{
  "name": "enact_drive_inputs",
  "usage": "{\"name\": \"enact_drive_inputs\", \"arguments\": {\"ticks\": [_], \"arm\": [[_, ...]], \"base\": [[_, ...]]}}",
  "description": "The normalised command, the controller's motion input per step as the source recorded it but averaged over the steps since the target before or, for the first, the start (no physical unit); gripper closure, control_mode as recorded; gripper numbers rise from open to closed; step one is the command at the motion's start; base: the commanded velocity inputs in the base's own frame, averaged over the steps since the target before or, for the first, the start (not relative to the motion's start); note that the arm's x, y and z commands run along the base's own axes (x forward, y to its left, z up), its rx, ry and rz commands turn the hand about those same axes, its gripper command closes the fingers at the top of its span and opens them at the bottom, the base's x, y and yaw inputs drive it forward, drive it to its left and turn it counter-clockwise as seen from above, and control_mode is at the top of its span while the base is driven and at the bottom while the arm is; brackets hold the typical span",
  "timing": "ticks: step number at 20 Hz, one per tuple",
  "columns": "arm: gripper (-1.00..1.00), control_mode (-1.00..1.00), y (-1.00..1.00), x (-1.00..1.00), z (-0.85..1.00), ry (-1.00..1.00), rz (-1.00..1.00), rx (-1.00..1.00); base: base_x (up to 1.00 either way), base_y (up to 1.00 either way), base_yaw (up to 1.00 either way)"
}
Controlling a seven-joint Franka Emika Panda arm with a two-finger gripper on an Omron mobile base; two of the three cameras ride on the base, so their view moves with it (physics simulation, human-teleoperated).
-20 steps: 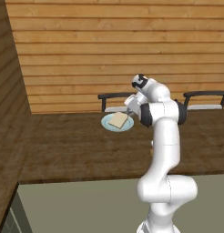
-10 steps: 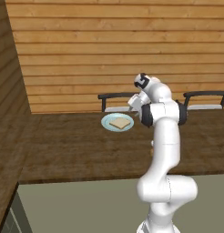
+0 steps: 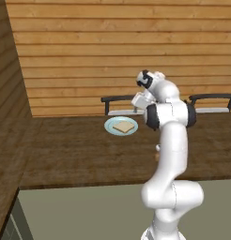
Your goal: Start the toaster. Once the lever pops up, take the bread to the plate on the dining counter.
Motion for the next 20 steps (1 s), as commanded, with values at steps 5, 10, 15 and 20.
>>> {"name": "enact_drive_inputs", "arguments": {"ticks": [5, 10, 15, 20], "arm": [[-1.00, -1.00, 0.11, -1.00, 0.30, -0.15, -0.35, -0.19], [-1.00, -1.00, 0.31, -1.00, 0.25, -0.27, -0.31, -0.21], [-1.00, -1.00, 0.25, -1.00, 0.50, -0.20, -0.21, -0.24], [-1.00, -1.00, 0.05, -0.98, 0.66, 0.01, -0.11, -0.16]], "base": [[0.00, 0.00, 0.00], [0.00, 0.00, 0.00], [0.00, 0.00, 0.00], [0.00, 0.00, 0.00]]}}
